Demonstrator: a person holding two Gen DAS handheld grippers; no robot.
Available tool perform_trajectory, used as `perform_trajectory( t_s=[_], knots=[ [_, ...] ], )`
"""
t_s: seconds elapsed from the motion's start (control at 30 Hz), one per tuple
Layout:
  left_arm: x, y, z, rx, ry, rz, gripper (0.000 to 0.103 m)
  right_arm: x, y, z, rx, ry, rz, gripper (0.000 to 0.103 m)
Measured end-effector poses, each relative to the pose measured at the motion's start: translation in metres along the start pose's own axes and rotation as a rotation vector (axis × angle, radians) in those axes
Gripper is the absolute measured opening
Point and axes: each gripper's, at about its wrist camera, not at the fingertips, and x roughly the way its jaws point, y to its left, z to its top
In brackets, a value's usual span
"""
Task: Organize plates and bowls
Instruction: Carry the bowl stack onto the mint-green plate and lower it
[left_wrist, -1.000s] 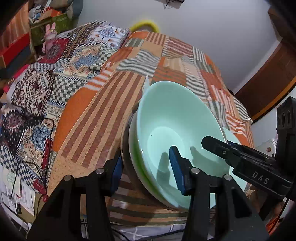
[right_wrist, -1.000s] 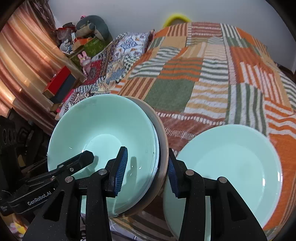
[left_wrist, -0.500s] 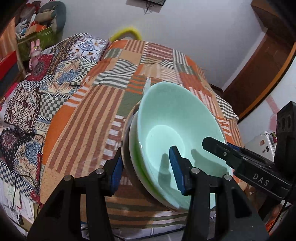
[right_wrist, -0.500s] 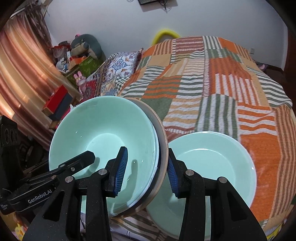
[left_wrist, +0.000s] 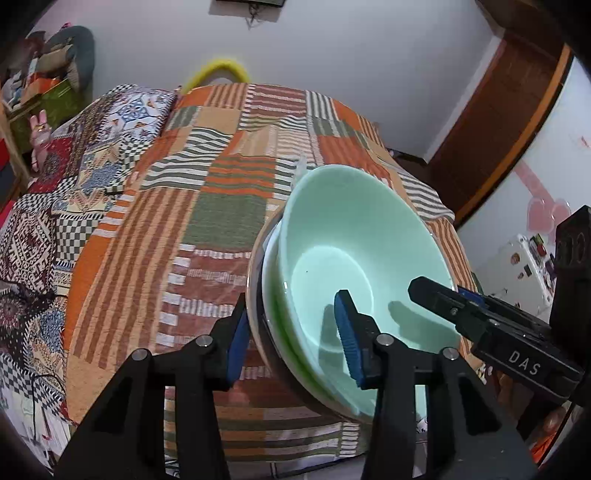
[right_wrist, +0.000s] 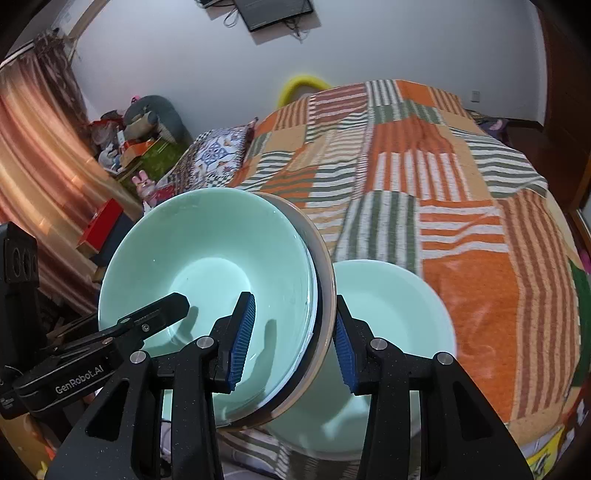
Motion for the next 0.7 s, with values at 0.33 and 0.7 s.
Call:
perform_trajectory(
  t_s=[0.33,0.7],
  knots=[
    [0.023,-0.031,-0.005,0.059,0.063,-0.022,0.043,-0.013,-0.032,-0.011,0.058,-0.002,-0.043,0.038],
    [0.05,-0.043,-0.015,0.086,0.133,-0.026,0.043,-0.015,-0.054,-0.024,0.11,0.033,-0.067,0.038]
  ],
)
